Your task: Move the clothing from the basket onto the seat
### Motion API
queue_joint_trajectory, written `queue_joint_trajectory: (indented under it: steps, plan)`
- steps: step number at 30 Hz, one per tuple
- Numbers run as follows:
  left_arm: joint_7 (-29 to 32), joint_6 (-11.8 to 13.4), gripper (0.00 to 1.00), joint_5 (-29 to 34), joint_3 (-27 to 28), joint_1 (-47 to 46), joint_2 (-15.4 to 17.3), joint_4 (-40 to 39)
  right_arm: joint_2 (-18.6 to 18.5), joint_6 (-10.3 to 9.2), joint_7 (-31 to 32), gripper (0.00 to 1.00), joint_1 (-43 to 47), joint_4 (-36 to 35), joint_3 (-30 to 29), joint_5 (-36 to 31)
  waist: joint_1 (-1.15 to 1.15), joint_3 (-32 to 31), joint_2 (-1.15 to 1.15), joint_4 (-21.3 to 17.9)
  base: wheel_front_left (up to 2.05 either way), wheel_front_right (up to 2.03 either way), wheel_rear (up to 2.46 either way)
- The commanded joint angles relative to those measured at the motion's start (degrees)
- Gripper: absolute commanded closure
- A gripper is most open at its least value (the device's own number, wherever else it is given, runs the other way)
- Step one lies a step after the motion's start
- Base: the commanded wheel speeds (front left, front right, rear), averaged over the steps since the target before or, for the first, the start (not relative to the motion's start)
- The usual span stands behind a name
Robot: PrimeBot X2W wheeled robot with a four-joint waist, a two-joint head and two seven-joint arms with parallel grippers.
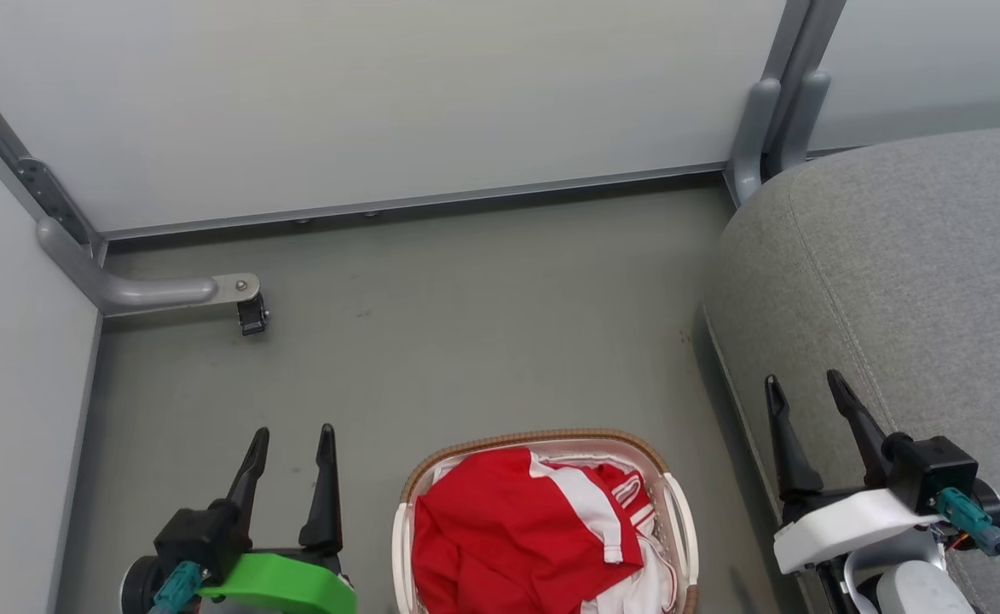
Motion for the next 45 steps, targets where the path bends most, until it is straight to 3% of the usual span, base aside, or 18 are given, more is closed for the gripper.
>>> queue_joint_trajectory:
  steps: [1, 12, 19, 27, 36, 45]
  plan:
    - [-0.02, -0.24, 0.00, 1.17, -0.86, -1.61, 0.34, 0.14, -0.32, 0.02, -0.28, 0.00, -1.14, -0.50, -0.47, -0.31, 0.00, 1.99, 0.66, -0.06, 0.00, 0.00, 0.00]
    - [0.01, -0.91, 0.00, 6.32, -10.54, -15.28, 0.33, 6.93, -0.30, 0.01, -0.27, 0.00, -6.39, -4.95, -3.46, -1.80, 0.00, 14.27, 0.66, -1.09, 0.00, 0.00, 0.00]
    - [0.00, -0.97, 0.00, 10.77, -21.12, -28.60, 1.80, 18.57, -0.28, 0.01, -0.27, 0.00, -12.48, -8.61, -4.44, -1.72, 0.00, 26.22, 0.66, -3.33, 0.00, 0.00, 0.00]
    - [0.01, -0.98, 0.00, 12.51, -31.29, -38.82, 1.84, 31.01, -0.27, 0.01, -0.21, 0.00, -17.72, -11.80, -4.93, -1.09, 0.00, 35.47, 0.66, -5.64, 0.00, 0.00, 0.00]
    - [0.01, -0.92, 0.00, 11.03, -43.32, -46.56, 1.08, 44.07, -0.25, 0.01, -0.22, 0.00, -20.84, -14.08, -4.73, 1.63, 0.00, 41.33, 0.66, -7.92, 0.00, 0.00, 0.00]
    - [0.01, -0.93, 0.00, 9.66, -48.11, -53.38, 0.93, 51.06, -0.26, 0.01, -0.22, 0.00, -22.96, -16.27, -3.52, 3.02, 0.00, 44.87, 0.66, -9.72, 0.00, 0.00, 0.00]
